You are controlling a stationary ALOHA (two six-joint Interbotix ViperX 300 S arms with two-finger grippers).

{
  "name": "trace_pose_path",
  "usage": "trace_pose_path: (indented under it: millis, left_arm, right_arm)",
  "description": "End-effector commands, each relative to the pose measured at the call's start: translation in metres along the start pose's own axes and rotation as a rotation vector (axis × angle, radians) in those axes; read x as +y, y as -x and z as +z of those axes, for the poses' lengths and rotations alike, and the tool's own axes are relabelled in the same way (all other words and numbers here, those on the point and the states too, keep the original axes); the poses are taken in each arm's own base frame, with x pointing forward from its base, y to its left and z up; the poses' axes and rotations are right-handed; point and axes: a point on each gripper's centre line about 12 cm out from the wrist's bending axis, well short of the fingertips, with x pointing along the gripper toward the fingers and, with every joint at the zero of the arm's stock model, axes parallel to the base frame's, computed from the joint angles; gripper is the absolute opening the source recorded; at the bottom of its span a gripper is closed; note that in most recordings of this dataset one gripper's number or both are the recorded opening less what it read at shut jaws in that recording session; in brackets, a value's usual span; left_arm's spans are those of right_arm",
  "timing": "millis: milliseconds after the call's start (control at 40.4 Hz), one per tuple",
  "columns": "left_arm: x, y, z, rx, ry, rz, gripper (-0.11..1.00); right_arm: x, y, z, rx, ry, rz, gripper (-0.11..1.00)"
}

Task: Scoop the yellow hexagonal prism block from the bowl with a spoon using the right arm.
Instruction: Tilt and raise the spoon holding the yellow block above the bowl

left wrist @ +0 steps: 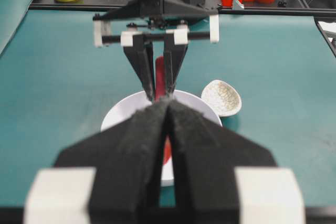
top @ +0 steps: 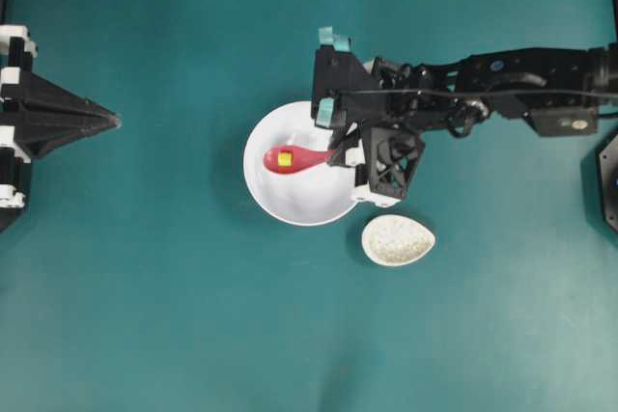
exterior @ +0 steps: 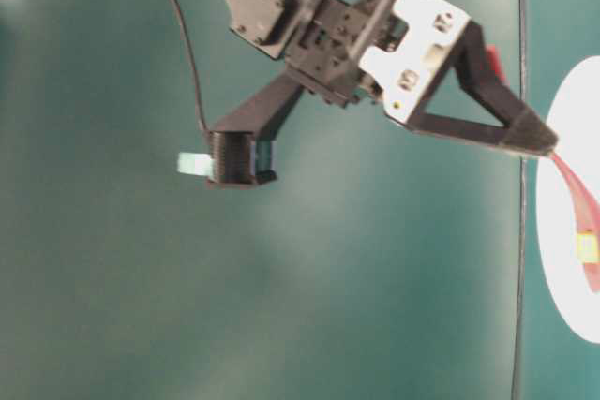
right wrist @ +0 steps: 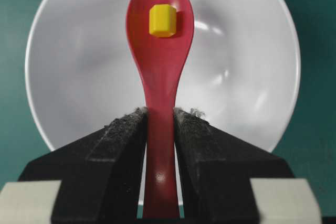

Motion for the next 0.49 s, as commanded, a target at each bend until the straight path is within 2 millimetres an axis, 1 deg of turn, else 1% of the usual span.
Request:
trace_pose_path:
  millis: [0, 198, 470]
  left_arm:
    - [0.001, -0.002, 0.012, -0.029, -0.001, 0.003, 0.00]
    - [0.001, -0.002, 0.012, -0.029, -0.001, 0.003, 0.00]
    - [0.001, -0.002, 0.012, -0.029, -0.001, 0.003, 0.00]
  right_arm:
    - [0.001, 0.021, 0.018, -0.060, 0.006, 0.000, 0.25]
    - [0.001, 0.034, 0.022, -0.075, 0.007, 0.003, 0.25]
    - [0.000, 0.043, 0.025, -0.085, 0.014, 0.000, 0.25]
